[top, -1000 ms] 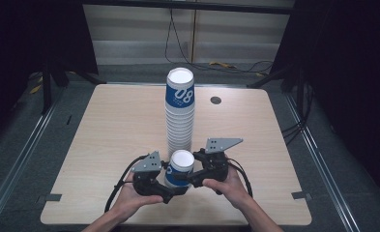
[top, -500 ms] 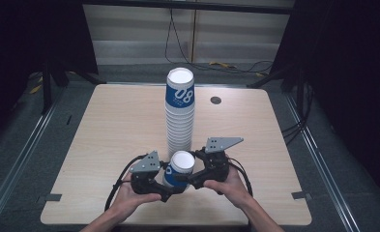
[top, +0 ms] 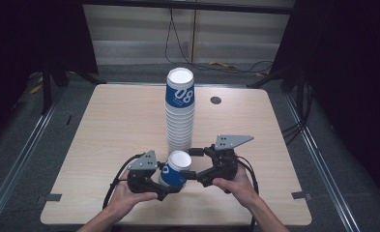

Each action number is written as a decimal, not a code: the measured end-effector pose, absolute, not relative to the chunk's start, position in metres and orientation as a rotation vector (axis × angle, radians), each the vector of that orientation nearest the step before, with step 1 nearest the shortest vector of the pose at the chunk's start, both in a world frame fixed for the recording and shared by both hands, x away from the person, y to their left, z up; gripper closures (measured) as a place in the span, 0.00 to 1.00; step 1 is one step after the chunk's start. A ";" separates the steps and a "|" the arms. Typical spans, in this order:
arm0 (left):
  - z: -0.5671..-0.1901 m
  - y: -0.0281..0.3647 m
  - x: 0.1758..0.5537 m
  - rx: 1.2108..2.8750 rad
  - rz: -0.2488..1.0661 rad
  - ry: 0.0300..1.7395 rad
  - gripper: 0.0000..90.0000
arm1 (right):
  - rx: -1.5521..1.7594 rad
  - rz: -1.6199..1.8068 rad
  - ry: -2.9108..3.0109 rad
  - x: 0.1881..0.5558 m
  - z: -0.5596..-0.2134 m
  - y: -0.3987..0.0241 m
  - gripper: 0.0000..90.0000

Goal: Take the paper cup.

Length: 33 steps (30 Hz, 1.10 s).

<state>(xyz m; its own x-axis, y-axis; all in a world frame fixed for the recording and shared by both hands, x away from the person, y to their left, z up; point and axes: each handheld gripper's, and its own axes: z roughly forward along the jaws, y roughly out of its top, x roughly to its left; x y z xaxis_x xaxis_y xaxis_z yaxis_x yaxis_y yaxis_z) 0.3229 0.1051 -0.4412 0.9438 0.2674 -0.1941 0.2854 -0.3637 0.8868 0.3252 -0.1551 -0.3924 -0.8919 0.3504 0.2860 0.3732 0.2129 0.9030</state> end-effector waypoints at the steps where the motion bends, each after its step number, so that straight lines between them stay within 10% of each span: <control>1: -0.441 0.106 0.323 1.967 -0.020 0.403 0.24 | -0.723 -1.822 -2.433 0.325 -0.392 -0.156 0.16; 33: -0.439 0.108 0.336 2.277 -0.076 0.397 0.24 | -0.701 -1.301 -2.833 0.326 -0.403 -0.154 0.22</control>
<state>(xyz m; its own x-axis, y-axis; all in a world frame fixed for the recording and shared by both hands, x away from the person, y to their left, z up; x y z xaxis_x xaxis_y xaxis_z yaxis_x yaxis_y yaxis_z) 0.3362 0.1083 -0.4386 0.9489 0.2588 -0.1807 0.3073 -0.6264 0.7164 0.3256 -0.1542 -0.4033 -0.9023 0.4106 0.1313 0.3671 0.5724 0.7332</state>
